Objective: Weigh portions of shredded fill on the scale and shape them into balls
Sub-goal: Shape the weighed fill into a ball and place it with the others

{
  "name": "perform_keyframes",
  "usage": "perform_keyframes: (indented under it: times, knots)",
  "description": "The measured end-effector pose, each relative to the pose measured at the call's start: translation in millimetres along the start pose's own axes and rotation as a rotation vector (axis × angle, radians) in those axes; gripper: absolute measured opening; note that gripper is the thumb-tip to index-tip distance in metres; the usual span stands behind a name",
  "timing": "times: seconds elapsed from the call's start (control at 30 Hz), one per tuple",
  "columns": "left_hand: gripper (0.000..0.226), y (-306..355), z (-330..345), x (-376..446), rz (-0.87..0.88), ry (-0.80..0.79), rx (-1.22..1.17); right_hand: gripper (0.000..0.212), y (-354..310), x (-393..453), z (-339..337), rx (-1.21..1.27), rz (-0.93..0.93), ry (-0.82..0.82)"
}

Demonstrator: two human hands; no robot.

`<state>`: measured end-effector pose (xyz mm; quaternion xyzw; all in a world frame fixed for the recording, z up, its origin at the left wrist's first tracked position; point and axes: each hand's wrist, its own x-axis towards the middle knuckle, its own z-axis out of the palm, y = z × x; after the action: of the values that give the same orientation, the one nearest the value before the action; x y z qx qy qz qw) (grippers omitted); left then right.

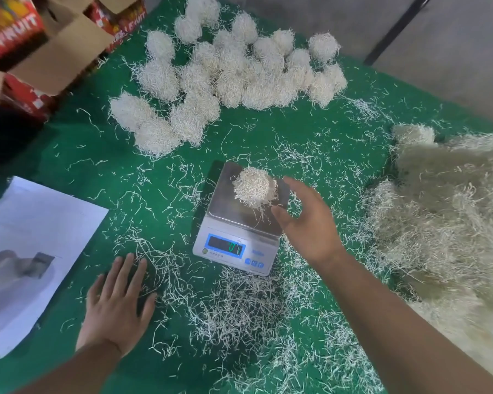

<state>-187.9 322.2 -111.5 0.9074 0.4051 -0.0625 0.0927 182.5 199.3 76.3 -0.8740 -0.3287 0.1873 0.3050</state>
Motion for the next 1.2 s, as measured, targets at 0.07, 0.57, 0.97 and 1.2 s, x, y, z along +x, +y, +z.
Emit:
perform_keyframes:
  times: [0.07,0.57,0.97,1.2]
  knots:
    - [0.077,0.4,-0.6,-0.2,-0.006,0.007,-0.006,0.062,-2.4,-0.8,-1.7,-0.002,-0.007,0.004]
    - [0.078,-2.4,5.9,-0.5,0.004,0.036,0.017,0.017,-0.1,-26.8,10.1,0.014,-0.131,0.135]
    - [0.078,-3.1,10.6,-0.7,0.004,0.063,0.032,0.049,11.2,-56.6,89.2,0.799,0.542,-0.404]
    - [0.077,-2.1,7.5,-1.0,0.002,0.06,0.012,0.037,24.4,-54.3,97.8,0.777,0.661,-0.446]
